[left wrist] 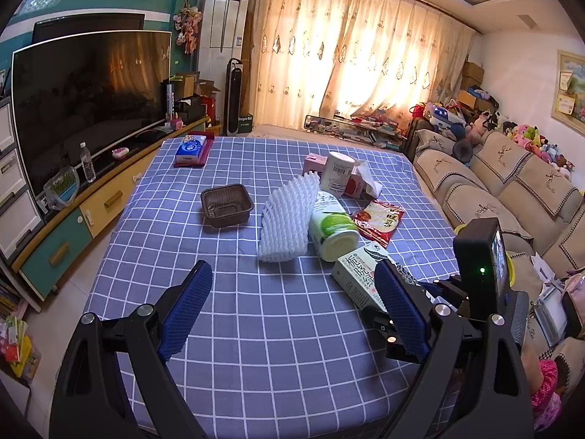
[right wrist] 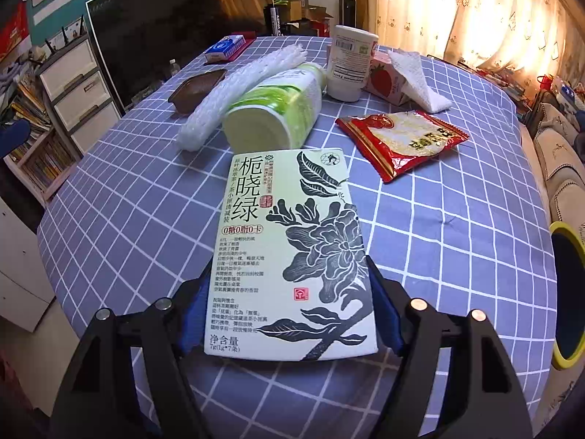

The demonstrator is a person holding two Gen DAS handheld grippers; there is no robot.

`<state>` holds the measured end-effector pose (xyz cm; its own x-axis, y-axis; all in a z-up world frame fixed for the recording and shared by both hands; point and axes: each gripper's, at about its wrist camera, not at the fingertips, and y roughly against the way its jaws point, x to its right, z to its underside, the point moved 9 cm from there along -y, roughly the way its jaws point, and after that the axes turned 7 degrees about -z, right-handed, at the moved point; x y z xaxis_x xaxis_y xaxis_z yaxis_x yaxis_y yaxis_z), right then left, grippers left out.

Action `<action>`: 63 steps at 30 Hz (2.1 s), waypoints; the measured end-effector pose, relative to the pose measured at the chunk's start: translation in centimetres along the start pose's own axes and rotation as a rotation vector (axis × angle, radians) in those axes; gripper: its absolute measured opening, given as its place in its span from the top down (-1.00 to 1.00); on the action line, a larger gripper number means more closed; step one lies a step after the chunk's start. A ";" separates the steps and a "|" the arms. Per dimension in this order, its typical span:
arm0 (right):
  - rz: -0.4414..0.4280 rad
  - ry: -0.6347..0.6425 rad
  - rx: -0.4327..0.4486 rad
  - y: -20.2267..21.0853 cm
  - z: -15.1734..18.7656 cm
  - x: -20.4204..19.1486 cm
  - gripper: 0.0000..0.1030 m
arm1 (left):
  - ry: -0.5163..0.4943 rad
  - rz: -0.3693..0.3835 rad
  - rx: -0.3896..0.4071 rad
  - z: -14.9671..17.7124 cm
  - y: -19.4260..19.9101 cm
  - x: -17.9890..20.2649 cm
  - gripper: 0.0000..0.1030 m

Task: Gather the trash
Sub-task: 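Grasp the printed green-and-white book with the right gripper, then carry the book over the yellow bin and open the right gripper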

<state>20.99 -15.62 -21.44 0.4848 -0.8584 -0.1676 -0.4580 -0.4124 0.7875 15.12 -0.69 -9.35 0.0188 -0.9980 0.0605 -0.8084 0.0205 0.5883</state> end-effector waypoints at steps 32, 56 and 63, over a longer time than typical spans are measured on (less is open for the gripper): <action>0.403 -0.563 0.193 13.1 6.3 29.5 -0.35 | -0.051 0.020 -0.083 1.6 -3.8 3.0 -0.73; 0.527 -0.638 0.030 7.9 10.0 37.3 -0.43 | -0.082 -0.023 -0.176 1.9 -10.8 3.4 -0.73; 0.507 -0.624 0.060 8.8 9.5 36.2 -0.43 | -0.133 -0.052 -0.175 0.7 -13.1 2.5 -0.58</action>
<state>27.43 -53.19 -26.14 -0.2905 -0.9502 -0.1126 -0.5585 0.0728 0.8263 25.38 -3.51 -17.47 -0.0291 -0.9969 -0.0735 -0.6939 -0.0328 0.7194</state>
